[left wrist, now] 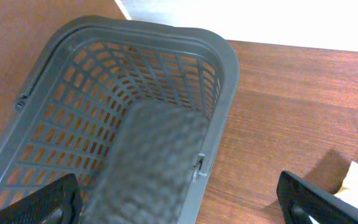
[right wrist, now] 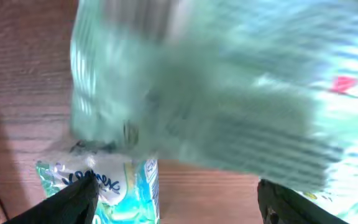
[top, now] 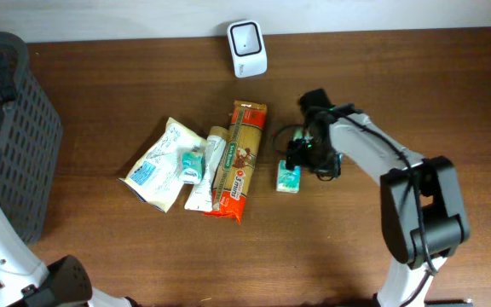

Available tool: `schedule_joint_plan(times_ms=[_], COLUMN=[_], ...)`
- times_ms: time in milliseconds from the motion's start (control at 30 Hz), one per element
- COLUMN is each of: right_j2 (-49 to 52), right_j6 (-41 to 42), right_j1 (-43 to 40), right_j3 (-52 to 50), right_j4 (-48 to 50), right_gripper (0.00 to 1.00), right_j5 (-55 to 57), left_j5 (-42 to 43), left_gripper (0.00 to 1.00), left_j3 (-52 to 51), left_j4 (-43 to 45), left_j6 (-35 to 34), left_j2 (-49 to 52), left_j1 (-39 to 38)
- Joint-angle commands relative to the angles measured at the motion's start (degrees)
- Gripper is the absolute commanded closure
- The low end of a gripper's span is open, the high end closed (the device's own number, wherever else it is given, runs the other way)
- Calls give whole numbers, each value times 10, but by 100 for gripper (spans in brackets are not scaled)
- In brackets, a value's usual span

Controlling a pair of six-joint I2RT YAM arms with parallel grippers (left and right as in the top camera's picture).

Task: Scan the item barcode
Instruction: 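Lift the teal soap bar off the table with the right gripper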

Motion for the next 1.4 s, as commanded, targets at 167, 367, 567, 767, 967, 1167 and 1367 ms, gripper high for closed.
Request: schedule_joint_plan(times_ms=[167, 367, 567, 767, 967, 1167, 1367], right_j2=[3, 4, 4, 3, -32, -30, -30], right_j6=[-73, -109, -108, -109, -106, -60, -44], right_j1=[-15, 1, 24, 21, 21, 23, 23], right_j3=[120, 114, 42, 46, 91, 28, -7], right_j4=[-64, -102, -57, -30, -67, -55, -42], right_gripper=[16, 16, 17, 26, 25, 33, 33], right_j5=[-26, -49, -49, -41, -8, 35, 35], left_j5=[2, 2, 2, 2, 2, 2, 2], left_gripper=[1, 1, 1, 1, 1, 1, 1], left_j3=[1, 1, 1, 1, 1, 1, 1], left_j4=[1, 1, 1, 1, 1, 1, 1], left_j6=[-8, -8, -8, -8, -8, -8, -8], left_j2=[1, 1, 1, 1, 1, 1, 1], left_j1=[4, 3, 4, 3, 3, 4, 3])
